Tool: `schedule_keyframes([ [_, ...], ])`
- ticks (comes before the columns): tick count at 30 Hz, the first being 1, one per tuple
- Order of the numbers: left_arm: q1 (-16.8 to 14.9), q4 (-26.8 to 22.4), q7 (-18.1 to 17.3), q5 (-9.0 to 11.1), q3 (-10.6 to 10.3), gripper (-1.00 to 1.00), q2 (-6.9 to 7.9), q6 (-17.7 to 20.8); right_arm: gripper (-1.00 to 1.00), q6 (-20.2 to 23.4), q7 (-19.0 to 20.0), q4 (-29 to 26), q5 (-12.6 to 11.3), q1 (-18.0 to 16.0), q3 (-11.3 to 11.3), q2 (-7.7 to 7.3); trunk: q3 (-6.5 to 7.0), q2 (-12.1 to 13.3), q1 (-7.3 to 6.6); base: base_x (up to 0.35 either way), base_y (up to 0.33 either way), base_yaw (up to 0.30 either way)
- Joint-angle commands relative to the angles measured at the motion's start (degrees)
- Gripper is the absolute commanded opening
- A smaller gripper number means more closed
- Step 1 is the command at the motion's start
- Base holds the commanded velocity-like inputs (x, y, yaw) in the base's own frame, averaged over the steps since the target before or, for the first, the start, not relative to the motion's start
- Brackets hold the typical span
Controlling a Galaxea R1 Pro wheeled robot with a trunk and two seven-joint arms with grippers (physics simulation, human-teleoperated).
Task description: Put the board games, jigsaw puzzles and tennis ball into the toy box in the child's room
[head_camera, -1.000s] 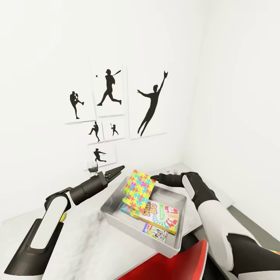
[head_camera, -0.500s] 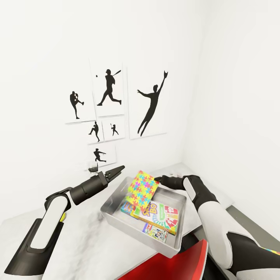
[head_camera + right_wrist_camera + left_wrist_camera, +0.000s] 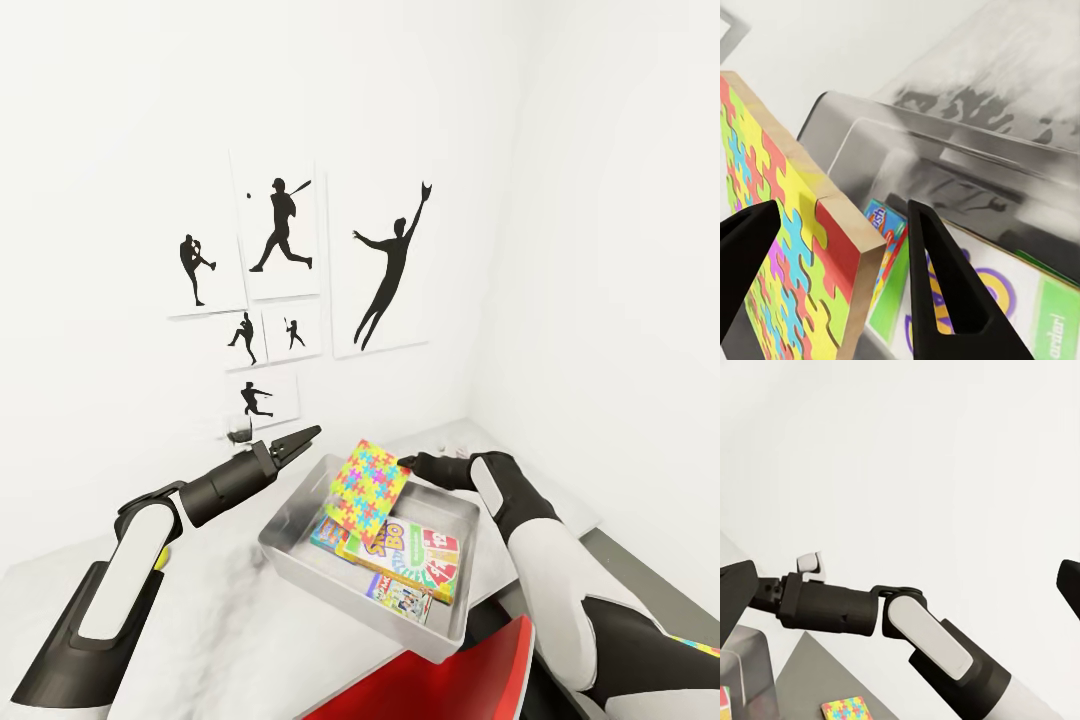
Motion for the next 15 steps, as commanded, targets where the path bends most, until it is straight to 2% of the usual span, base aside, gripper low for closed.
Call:
schedule_keyframes([
  [1,-0.1,0.0,-0.1,0.1,0.0,1.0,0.03,0.2,-1.0,0.5,-0.1,0.0,-0.3,-0.1,-0.4,0.08,-0.14,-0.1,0.04,0.0,0.0,0.0],
  [15,-0.1,0.0,-0.1,-0.1,0.0,1.0,0.03,0.2,-1.0,2.1,2.6,0.0,-0.2,-0.2,-0.3,0.32,-0.14,-0.1,0.04,0.0,0.0,0.0],
])
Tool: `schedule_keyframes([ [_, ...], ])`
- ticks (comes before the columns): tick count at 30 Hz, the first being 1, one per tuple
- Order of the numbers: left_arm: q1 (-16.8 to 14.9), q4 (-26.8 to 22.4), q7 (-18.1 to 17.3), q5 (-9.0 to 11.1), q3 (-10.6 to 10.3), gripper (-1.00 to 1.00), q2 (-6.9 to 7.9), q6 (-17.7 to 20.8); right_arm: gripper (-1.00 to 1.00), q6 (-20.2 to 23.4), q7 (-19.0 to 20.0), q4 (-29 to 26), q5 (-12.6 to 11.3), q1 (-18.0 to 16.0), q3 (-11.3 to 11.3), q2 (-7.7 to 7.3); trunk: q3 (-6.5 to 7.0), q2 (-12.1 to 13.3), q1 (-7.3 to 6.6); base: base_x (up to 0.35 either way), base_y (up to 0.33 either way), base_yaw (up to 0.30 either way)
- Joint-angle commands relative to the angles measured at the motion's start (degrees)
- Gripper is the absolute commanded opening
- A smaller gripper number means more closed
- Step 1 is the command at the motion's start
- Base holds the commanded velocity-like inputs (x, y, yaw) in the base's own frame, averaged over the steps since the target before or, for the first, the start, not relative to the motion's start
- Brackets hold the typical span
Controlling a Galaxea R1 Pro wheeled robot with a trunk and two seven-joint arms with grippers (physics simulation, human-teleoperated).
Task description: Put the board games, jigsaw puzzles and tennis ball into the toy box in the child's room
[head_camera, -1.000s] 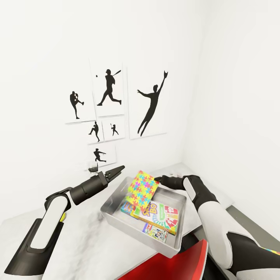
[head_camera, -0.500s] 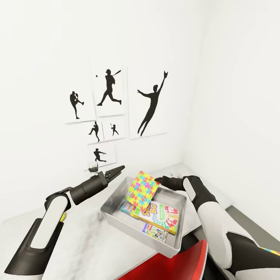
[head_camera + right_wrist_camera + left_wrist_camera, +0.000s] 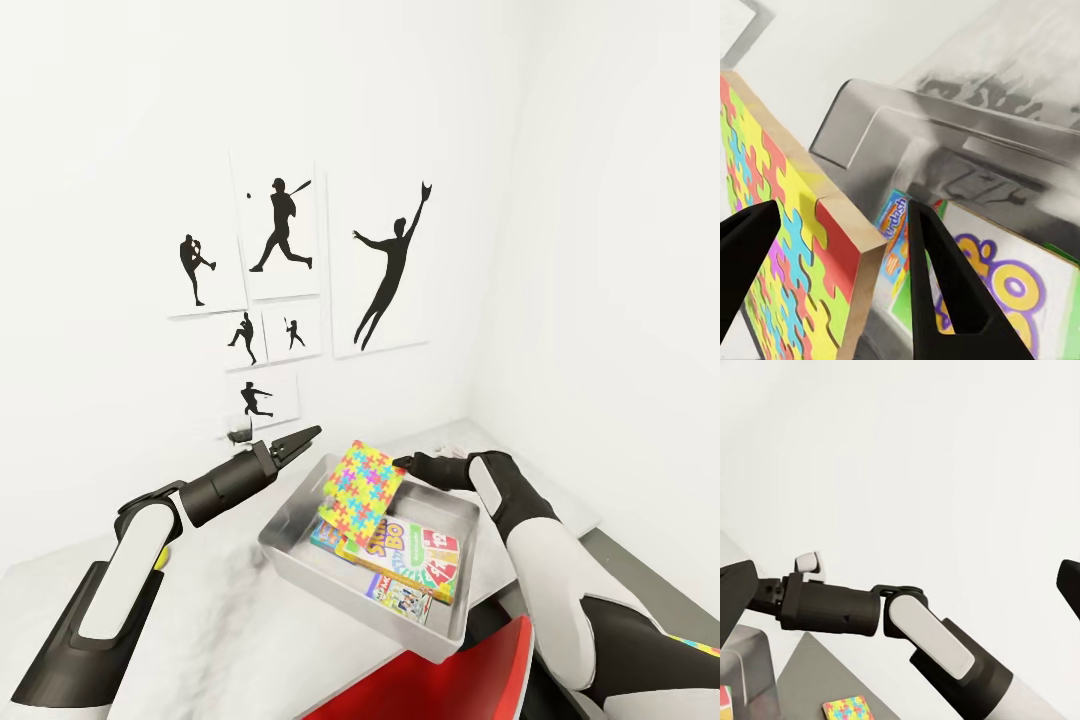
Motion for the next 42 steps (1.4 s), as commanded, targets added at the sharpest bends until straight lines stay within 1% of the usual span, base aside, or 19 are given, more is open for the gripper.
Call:
schedule_keyframes([
  [1,-0.1,0.0,-0.1,0.1,0.0,1.0,0.03,0.2,-1.0,0.5,0.0,-0.1,-0.2,-0.1,-0.4,0.32,-0.14,-0.1,0.04,0.0,0.0,0.0],
  [2,-0.1,0.0,-0.1,0.1,0.0,1.0,0.03,0.2,-1.0,0.5,0.0,-0.1,-0.2,-0.1,-0.4,0.32,-0.14,-0.1,0.04,0.0,0.0,0.0],
  [5,-0.1,0.0,-0.1,0.1,0.0,1.0,0.03,0.2,-1.0,0.6,0.1,-0.1,-0.1,0.0,-0.3,1.16,-0.14,-0.1,0.04,0.0,0.0,0.0],
  [14,-0.1,0.1,-0.1,0.0,0.0,1.0,0.03,0.2,-1.0,0.7,0.3,-0.1,0.0,0.1,0.0,2.19,-0.14,-0.1,0.04,0.0,0.0,0.0],
  [20,-0.1,0.1,-0.1,-0.1,0.0,1.0,0.03,0.2,-1.0,0.8,0.4,0.0,0.1,0.2,1.2,2.8,-0.14,-0.1,0.04,0.0,0.0,0.0],
  [27,-0.2,0.1,0.0,-0.1,-0.1,1.0,-0.09,0.2,-1.0,0.7,0.5,0.2,0.1,0.3,2.0,3.08,-0.14,-0.1,0.04,0.0,0.0,0.0],
  [36,-0.3,0.1,0.3,-0.1,-0.1,1.0,-0.09,0.2,-1.0,0.7,0.5,0.3,0.2,0.3,2.3,3.17,-0.17,-0.1,0.04,0.0,0.0,0.0],
  [42,-0.3,0.1,0.5,-0.1,-0.1,1.0,-0.07,0.2,-1.0,0.7,0.6,0.3,0.2,0.3,2.3,3.19,-0.44,-0.1,0.04,0.0,0.0,0.0],
])
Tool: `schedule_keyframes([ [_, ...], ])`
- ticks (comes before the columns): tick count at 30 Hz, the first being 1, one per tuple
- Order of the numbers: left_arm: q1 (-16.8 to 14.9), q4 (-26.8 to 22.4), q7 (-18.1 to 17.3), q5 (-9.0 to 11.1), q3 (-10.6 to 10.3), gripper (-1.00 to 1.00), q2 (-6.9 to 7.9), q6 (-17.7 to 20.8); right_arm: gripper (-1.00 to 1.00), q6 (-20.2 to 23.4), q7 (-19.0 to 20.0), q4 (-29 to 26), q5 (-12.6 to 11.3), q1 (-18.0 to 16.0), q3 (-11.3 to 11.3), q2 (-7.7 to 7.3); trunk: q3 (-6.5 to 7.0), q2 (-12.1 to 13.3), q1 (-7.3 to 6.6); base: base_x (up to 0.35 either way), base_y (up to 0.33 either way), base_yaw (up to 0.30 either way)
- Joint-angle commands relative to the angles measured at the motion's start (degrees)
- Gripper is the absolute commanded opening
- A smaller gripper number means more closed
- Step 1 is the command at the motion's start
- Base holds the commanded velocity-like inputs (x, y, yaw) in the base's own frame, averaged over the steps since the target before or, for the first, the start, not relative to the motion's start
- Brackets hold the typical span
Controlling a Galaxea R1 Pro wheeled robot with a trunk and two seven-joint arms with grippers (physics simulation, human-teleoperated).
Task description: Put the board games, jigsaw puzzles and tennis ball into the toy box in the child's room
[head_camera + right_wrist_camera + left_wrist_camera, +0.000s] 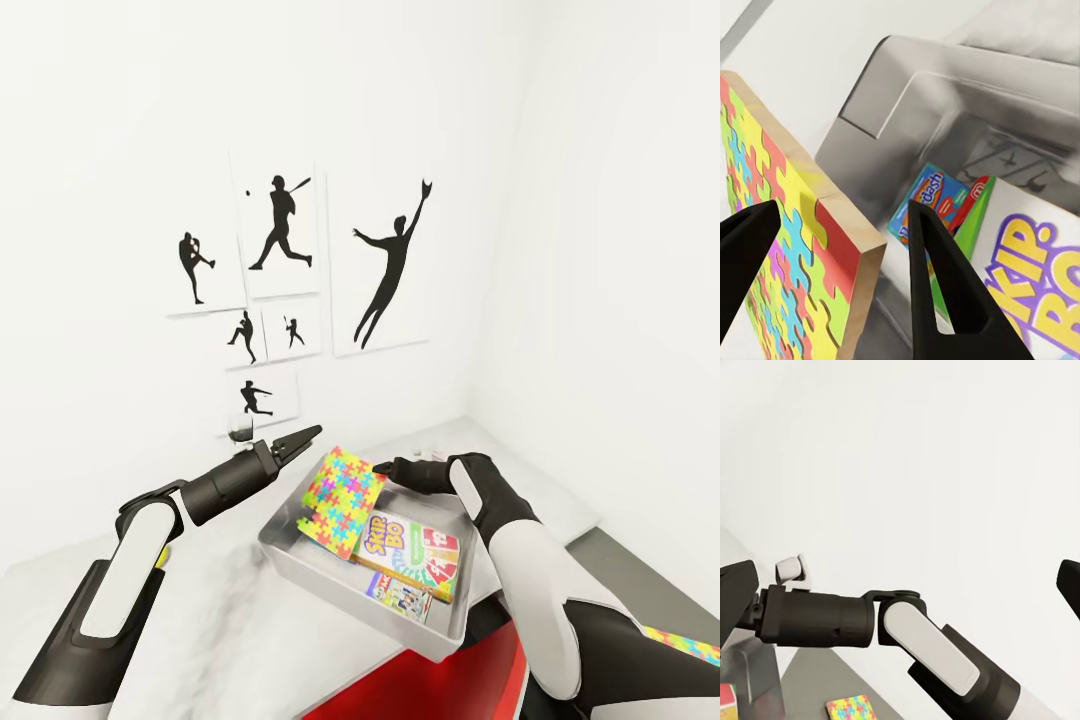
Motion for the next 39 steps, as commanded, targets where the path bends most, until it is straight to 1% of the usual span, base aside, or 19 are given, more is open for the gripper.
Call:
schedule_keyframes([
  [1,-0.1,0.0,-0.1,0.1,0.0,1.0,0.03,0.2,-1.0,0.5,-0.1,-0.1,-0.4,-0.1,-0.4,0.06,-0.21,-0.1,0.04,0.0,0.0,0.0],
  [29,-0.1,0.0,0.0,0.1,0.0,1.0,-0.13,0.2,-1.0,0.5,-0.4,0.0,-0.2,-0.1,-0.2,0.07,-2.64,-0.1,0.04,0.0,0.0,0.0],
  [39,-0.1,0.0,0.0,0.1,-0.1,1.0,-0.14,0.2,-1.0,0.5,-0.5,0.0,-0.2,-0.1,-0.2,0.44,-3.56,-0.1,0.04,0.0,0.0,0.0],
])
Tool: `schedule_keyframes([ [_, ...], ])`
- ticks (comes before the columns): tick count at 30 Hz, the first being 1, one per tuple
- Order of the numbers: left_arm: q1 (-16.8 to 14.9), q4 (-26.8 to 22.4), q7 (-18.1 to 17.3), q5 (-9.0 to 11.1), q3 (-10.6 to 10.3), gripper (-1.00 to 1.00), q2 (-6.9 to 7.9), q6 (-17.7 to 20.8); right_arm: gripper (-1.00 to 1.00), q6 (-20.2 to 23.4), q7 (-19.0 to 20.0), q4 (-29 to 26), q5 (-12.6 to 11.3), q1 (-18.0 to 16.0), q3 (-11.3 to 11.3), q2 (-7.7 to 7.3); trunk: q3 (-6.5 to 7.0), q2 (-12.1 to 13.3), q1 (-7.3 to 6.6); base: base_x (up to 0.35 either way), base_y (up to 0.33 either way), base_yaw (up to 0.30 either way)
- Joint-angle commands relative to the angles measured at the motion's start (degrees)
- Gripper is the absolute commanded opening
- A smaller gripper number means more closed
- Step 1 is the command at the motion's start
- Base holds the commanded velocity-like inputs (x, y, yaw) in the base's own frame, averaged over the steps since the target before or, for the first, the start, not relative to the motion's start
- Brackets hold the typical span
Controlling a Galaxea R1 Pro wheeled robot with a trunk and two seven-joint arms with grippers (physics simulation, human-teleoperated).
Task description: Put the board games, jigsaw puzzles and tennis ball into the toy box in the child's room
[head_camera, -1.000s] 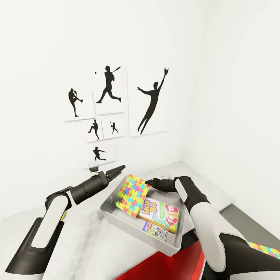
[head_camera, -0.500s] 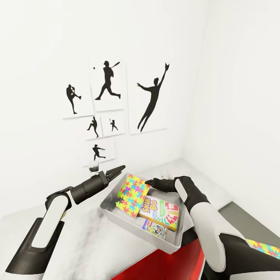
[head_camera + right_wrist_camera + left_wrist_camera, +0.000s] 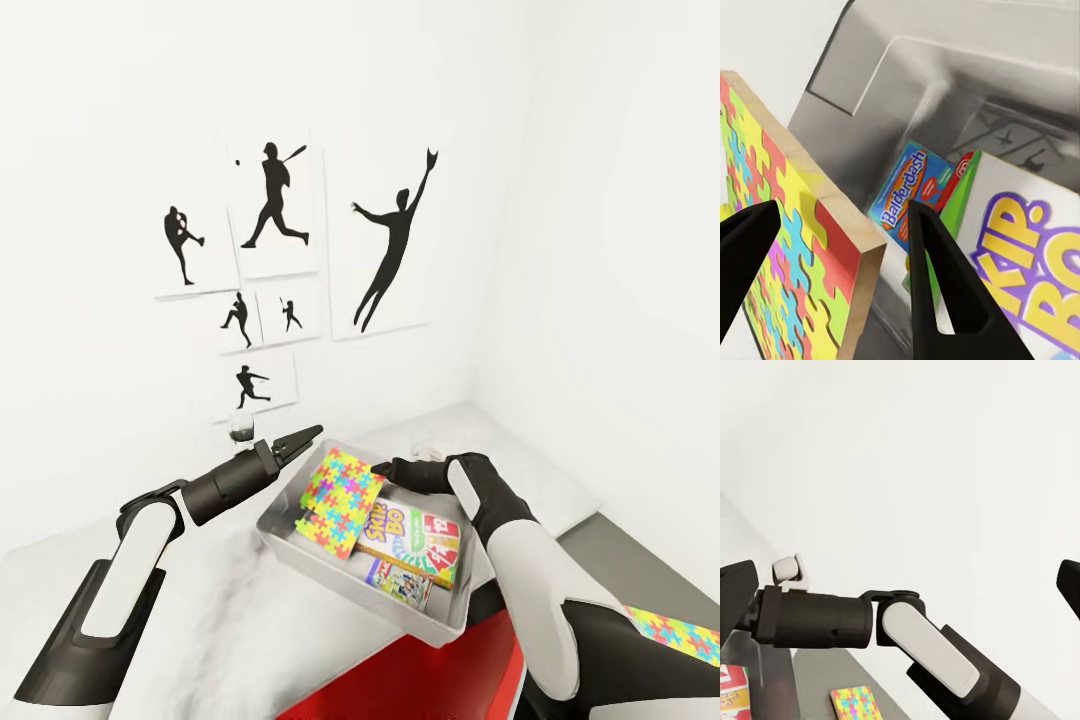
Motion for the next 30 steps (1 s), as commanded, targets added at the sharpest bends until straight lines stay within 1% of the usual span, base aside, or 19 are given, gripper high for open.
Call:
schedule_keyframes([
  [1,-0.1,0.0,-0.1,0.1,0.0,1.0,0.03,0.2,-1.0,0.5,-0.1,-0.1,-0.3,-0.1,-0.3,0.1,-0.23,-0.1,0.03,0.0,0.0,0.0],
  [8,-0.1,0.0,-0.1,0.1,0.0,1.0,0.03,0.2,-1.0,0.7,0.0,-0.1,-0.4,-0.6,0.4,0.18,-0.87,-0.1,0.03,0.0,0.0,0.0],
  [12,-0.1,0.0,-0.1,0.0,0.0,1.0,0.03,0.2,-1.0,2.3,0.1,-0.1,-0.4,-1.4,1.0,0.21,-1.24,-0.1,0.03,0.0,0.0,0.0],
  [19,-0.1,0.0,-0.1,0.0,0.0,1.0,0.03,0.2,-1.0,4.4,0.1,-0.1,-0.4,-3.0,1.3,0.15,-1.88,-0.1,0.03,0.0,0.0,0.0],
  [30,-0.1,0.1,0.0,0.0,-0.1,1.0,0.02,0.2,-1.0,5.3,0.3,-0.1,-0.4,-3.9,1.5,-0.06,-2.9,-0.1,0.03,0.0,0.0,0.0],
])
